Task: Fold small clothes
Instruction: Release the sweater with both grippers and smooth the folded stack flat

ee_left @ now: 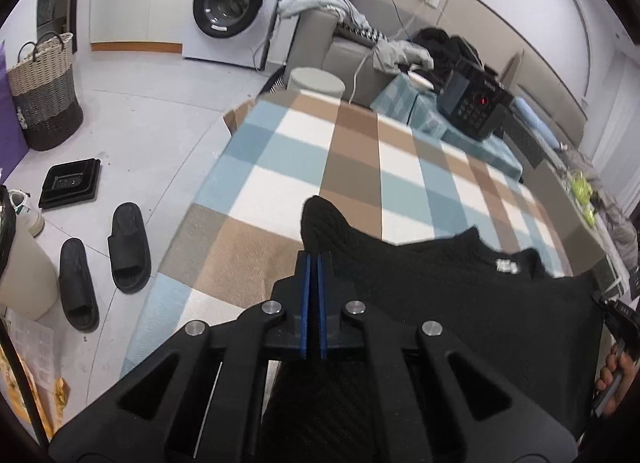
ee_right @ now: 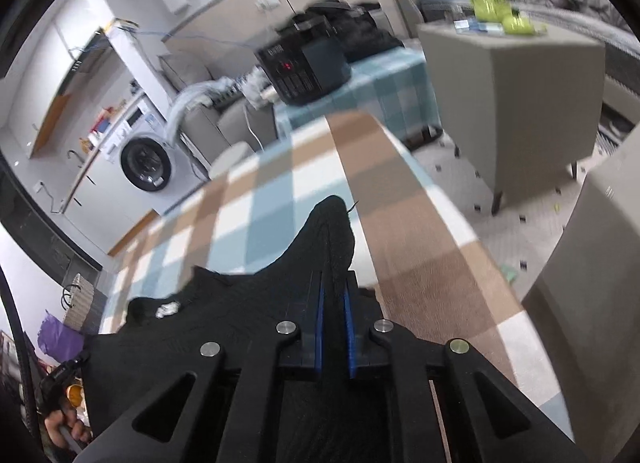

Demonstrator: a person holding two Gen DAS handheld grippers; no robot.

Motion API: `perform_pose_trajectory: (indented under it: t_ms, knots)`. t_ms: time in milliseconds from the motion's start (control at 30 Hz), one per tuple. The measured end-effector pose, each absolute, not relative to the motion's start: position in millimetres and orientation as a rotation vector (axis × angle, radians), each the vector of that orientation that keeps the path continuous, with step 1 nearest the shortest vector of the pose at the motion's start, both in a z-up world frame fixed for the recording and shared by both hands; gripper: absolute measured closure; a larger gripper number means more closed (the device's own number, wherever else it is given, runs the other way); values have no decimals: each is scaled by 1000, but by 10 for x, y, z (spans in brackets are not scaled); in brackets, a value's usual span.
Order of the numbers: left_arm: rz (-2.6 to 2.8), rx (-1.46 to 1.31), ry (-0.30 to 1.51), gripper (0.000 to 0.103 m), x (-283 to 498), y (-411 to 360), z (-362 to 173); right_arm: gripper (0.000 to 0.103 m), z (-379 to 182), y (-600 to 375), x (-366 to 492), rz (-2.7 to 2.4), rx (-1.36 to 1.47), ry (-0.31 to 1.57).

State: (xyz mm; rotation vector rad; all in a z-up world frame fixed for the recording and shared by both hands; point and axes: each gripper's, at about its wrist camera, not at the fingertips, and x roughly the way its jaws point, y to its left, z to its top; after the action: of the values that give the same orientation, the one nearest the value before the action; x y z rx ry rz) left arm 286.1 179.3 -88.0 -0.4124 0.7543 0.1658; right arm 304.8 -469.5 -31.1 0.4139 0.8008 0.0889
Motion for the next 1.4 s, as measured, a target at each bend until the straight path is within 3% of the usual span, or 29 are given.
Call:
perform_pose_trajectory:
  t_ms: [167,433,500,567,633,733,867,1033,1400]
  knots:
    - [196,-403,688,102,2824,1833,-692,97,-21,-4730,2994,75,393,699]
    - [272,-417,772,101,2966,1955,-882,95,-316,-4887,3278,23,459,806]
    - [264,-419,798,96,2929,1952,-914,86,-350,-4896,3250,37,469,834]
    - [251,-430,828,73,2860,1939,-937,65,-359,-4895,3195,50,479,851]
    - [243,-444,822,62,2744,1915,-904,59,-338,-4891,3089,84,499,861]
    - [225,-440,804,55,2532,1843,-793,58,-273,-4839,2902,106,476,875]
    - [219,-438,782,38,2129,1733,-608,43,-193,-4804,2508,150,462,904]
    - [212,-398,771,29,1505,1560,-495,43,-201,-4859,1775,175,463,921]
    - [232,-426,825,29,429,1205,-790,43,-529,-5005,719,208,533,972]
